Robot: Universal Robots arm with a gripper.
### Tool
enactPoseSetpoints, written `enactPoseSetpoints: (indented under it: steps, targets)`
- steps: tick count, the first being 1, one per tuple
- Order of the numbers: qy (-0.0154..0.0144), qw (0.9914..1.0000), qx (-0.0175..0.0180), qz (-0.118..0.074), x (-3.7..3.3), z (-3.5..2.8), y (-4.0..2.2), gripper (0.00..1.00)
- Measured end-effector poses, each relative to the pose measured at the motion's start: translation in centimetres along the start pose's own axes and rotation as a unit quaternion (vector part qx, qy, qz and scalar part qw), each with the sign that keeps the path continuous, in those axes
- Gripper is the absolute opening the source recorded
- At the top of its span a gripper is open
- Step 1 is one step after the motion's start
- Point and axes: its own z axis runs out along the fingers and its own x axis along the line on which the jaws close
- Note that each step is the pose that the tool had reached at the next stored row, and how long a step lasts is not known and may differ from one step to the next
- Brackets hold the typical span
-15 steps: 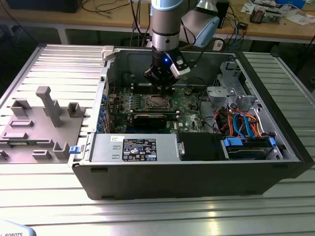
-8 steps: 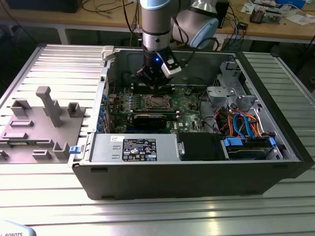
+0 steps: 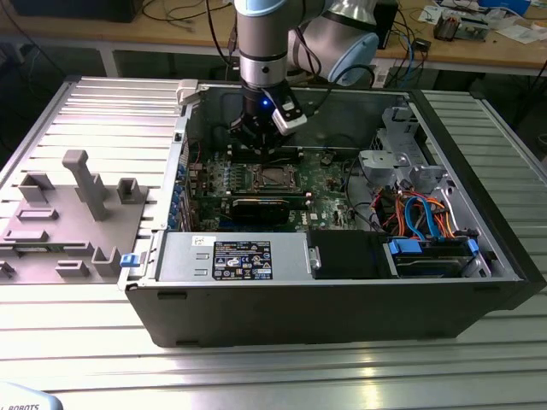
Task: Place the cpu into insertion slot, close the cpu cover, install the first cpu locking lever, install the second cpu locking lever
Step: 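Install the first cpu locking lever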
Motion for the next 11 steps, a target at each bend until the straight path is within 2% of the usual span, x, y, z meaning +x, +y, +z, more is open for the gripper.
enactPoseSetpoints:
  steps: [5,11]
  targets:
    - [0.0000,1.00000,0.0000,0.000,-0.12,0.03,-0.01,0.11]
    - [0.0017,1.00000,0.0000,0.000,-0.86,0.16,-0.08,0.11]
